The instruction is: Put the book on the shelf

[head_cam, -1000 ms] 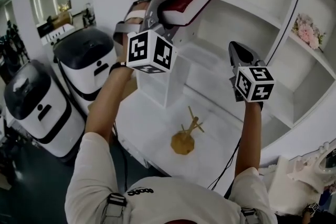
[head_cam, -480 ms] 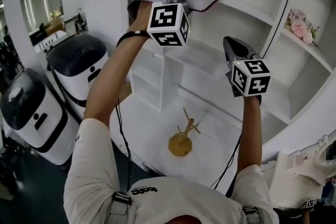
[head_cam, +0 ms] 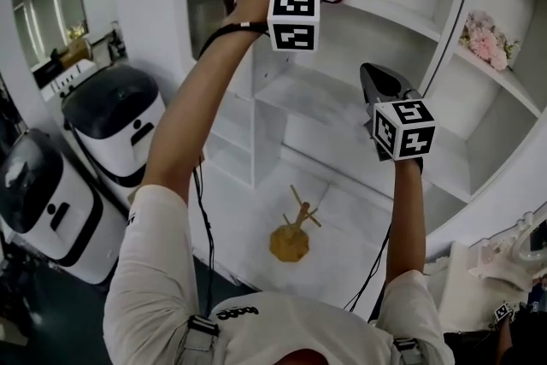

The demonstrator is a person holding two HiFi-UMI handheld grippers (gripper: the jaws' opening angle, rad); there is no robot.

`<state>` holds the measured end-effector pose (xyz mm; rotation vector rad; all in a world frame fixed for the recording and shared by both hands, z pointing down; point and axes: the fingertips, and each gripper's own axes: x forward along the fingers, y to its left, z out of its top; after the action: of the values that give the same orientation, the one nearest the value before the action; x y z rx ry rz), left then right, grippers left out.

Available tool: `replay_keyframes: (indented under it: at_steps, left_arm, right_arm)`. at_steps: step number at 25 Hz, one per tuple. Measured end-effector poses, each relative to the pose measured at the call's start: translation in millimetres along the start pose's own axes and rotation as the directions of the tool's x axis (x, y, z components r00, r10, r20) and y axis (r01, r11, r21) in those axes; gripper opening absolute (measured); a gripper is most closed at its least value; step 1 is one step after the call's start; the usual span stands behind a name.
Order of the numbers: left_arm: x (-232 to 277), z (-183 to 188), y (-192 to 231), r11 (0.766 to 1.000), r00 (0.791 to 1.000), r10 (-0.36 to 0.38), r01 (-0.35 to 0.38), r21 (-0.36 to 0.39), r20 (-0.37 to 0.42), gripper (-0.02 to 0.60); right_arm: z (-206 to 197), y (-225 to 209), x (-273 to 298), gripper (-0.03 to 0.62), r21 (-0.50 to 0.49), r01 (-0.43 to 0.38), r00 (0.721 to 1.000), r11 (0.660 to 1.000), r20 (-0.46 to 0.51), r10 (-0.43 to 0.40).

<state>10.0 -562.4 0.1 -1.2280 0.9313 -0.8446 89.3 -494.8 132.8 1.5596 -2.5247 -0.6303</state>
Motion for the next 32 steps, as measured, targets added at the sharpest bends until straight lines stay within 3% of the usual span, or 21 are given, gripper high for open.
replay_keyframes:
  at_steps: [8, 11, 13, 18, 27, 29, 32]
  left_arm:
    - [33.3, 4.7, -5.1, 0.996, 0.996, -0.085, 0.085, 0.008, 0.013, 0.401]
    - [43.5, 6.0, -9.9, 0.993, 0.993, -0.121, 0.121, 0.012, 0.008, 0.466]
    - [51.6, 8.0, -11.9, 0.99, 0.99, -0.14, 0.139, 0.013, 0.015, 0.468]
    - [71.2, 3.3, -10.0, 0.996, 0.996, -0.093, 0.093, 0.002, 0.016, 0.486]
    - [33.8, -17.9, 2.4, 0.978, 0.999, -0.032, 0.04, -0.203, 0.042, 0.522]
    - [14.2, -20.3, 2.2, 0.957, 0.997, -0.029, 0.048, -0.286, 0.072, 0.516]
    - [-15.7, -22.0, 4.8, 0.902, 0.991, 0.023, 0.035, -0.43, 0.128, 0.485]
  right_arm:
    - [-11.0, -3.0, 9.2, 0.003, -0.026, 0.002, 1.0, 1.0, -0.03, -0.003]
    - [-15.3, -5.0, 9.9, 0.003, -0.023, 0.007, 0.999, 1.0, -0.041, -0.008]
    - [-16.5, -4.7, 9.8, 0.003, -0.02, 0.009, 0.999, 1.0, -0.044, -0.01]
    - [-16.4, -0.8, 9.5, 0.003, -0.021, 0.006, 0.998, 1.0, -0.056, -0.007]
    - [-11.8, 7.2, -6.6, 0.014, -0.003, -0.004, 0.999, 1.0, -0.035, 0.004]
    - [-10.7, 10.7, -9.2, 0.014, 0.012, -0.012, 1.0, 1.0, -0.022, 0.012]
    - [-10.6, 17.7, -12.6, 0.014, 0.002, -0.019, 1.0, 1.0, -0.017, 0.019]
